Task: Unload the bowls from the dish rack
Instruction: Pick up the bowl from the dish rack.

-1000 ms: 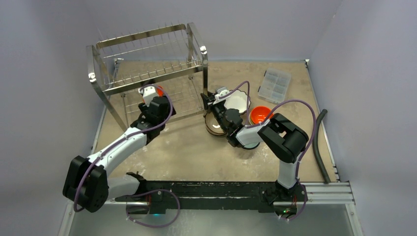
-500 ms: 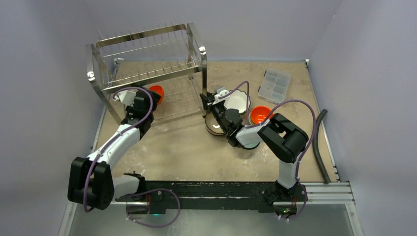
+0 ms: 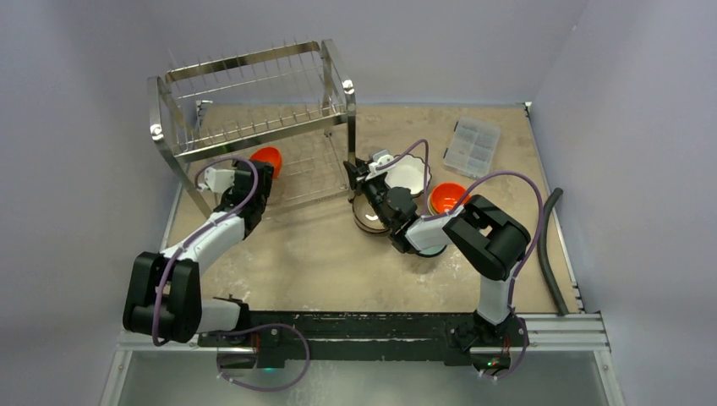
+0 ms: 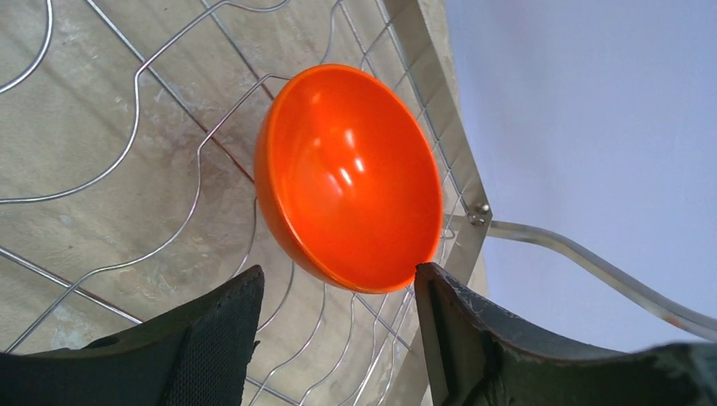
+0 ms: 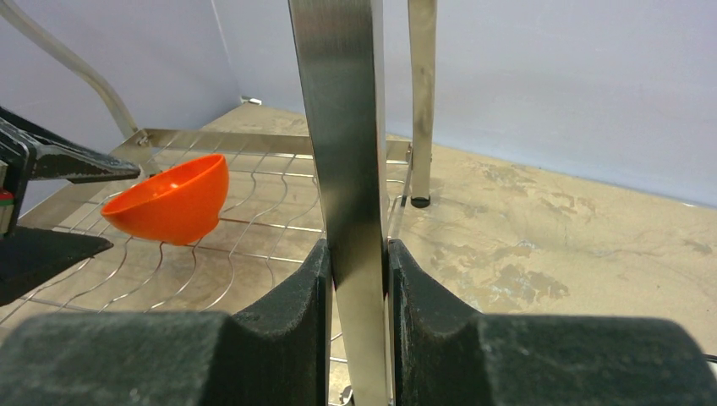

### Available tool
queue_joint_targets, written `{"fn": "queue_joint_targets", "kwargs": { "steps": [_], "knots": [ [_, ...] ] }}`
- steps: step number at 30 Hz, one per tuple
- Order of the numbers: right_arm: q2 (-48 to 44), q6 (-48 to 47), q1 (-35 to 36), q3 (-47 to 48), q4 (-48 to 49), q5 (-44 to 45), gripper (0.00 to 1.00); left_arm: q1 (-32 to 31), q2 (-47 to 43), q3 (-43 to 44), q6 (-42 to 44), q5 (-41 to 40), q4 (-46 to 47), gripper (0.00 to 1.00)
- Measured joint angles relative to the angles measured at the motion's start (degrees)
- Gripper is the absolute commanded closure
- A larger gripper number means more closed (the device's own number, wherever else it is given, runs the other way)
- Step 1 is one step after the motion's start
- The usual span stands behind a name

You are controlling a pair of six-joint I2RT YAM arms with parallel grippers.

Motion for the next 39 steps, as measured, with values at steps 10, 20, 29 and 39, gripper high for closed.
{"fn": "queue_joint_targets", "kwargs": {
  "steps": [10, 20, 29, 39],
  "knots": [
    [0.00, 0.02, 0.00, 0.00, 0.00, 0.00, 0.99, 1.55, 4.48, 0.00, -2.38, 0.83, 0.46, 0.58],
    [0.00, 0.02, 0.00, 0.00, 0.00, 0.00, 0.99, 2.29, 6.10, 0.04, -2.75, 2.25, 1.01, 0.84],
    [0.00, 0.07, 0.00, 0.00, 0.00, -0.07, 0.99, 2.67, 5.03, 0.04, -1.16, 2.80, -0.11, 1.00],
    [0.00, 0.00, -0.04, 0.02, -0.22, -0.42, 0.99, 2.69, -1.22, 1.75, 4.92, 3.74, -7.78, 1.00]
  ]
}}
